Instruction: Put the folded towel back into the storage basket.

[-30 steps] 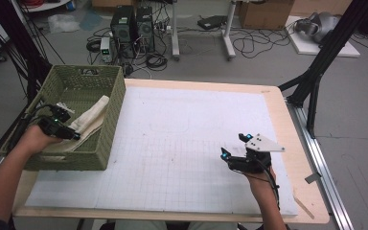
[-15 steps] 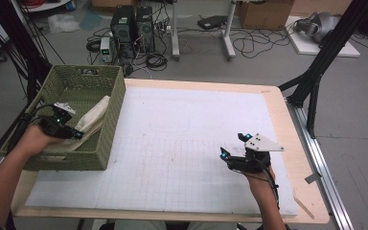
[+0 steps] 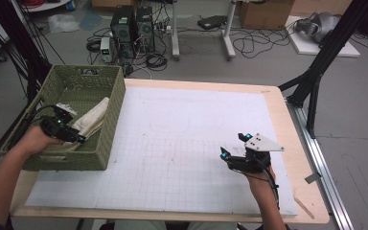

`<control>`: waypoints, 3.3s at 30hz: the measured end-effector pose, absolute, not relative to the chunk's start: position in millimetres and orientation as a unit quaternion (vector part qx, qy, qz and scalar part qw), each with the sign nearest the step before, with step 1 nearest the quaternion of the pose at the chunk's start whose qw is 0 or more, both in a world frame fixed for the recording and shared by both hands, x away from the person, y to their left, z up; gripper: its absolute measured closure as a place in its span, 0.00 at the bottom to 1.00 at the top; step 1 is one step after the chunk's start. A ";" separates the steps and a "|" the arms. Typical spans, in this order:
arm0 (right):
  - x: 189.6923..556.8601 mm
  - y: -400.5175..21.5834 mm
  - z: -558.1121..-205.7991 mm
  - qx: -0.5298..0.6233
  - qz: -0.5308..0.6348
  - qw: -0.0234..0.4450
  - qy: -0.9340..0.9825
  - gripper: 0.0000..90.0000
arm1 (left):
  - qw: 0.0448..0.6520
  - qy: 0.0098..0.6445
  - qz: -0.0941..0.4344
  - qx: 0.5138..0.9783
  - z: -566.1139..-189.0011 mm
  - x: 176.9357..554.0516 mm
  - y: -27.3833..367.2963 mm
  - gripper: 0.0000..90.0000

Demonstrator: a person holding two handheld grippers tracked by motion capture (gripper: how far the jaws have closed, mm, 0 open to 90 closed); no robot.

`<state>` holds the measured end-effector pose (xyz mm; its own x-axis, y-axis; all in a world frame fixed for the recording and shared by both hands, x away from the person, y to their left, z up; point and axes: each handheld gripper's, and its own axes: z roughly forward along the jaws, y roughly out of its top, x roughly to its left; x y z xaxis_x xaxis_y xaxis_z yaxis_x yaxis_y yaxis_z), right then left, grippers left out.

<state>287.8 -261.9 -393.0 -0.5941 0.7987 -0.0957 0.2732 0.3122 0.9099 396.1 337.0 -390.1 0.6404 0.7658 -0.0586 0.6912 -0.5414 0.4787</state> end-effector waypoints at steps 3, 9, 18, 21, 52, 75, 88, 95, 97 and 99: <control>287.7 -261.9 -392.8 0.353 0.469 0.280 0.759 0.21 | 0.259 0.424 0.082 0.864 -386.5 395.7 339.4 0.51; 287.8 -262.3 -392.6 0.352 0.468 0.281 0.760 0.21 | 0.272 0.430 0.083 0.857 -384.3 395.5 341.8 0.52; 288.2 -260.6 -393.3 0.353 0.467 0.278 0.761 0.21 | 0.201 0.457 0.162 0.851 -385.7 393.9 339.5 0.91; 288.4 -260.8 -393.4 0.353 0.467 0.278 0.761 0.21 | 0.199 0.466 0.163 0.847 -383.0 394.4 338.5 0.96; 289.7 -260.1 -392.8 0.352 0.469 0.276 0.761 0.21 | 0.274 0.405 0.079 0.869 -385.5 396.5 328.0 0.53; 285.4 -265.9 -387.6 0.354 0.471 0.291 0.753 0.21 | 0.515 0.443 0.304 0.668 -324.8 353.4 350.4 0.19; 280.5 -280.5 -383.7 0.373 0.453 0.322 0.743 0.13 | 0.597 0.368 0.289 0.652 -306.2 322.8 277.7 0.19; 278.9 -287.1 -383.5 0.372 0.452 0.329 0.741 0.13 | 0.606 0.319 0.267 0.678 -306.8 315.0 223.3 0.20; 277.8 -287.9 -383.8 0.371 0.450 0.329 0.743 0.13 | 0.607 0.308 0.259 0.685 -311.2 314.4 208.6 0.20; 276.7 -289.1 -383.6 0.371 0.450 0.327 0.744 0.13 | 0.608 0.302 0.254 0.688 -315.7 314.0 198.0 0.20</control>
<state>276.7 -289.1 -383.6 -0.5112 0.8456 -0.1535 0.2571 0.3209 0.9116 314.0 198.0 -315.7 0.6878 0.7257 -0.0176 0.1068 -0.0771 0.9913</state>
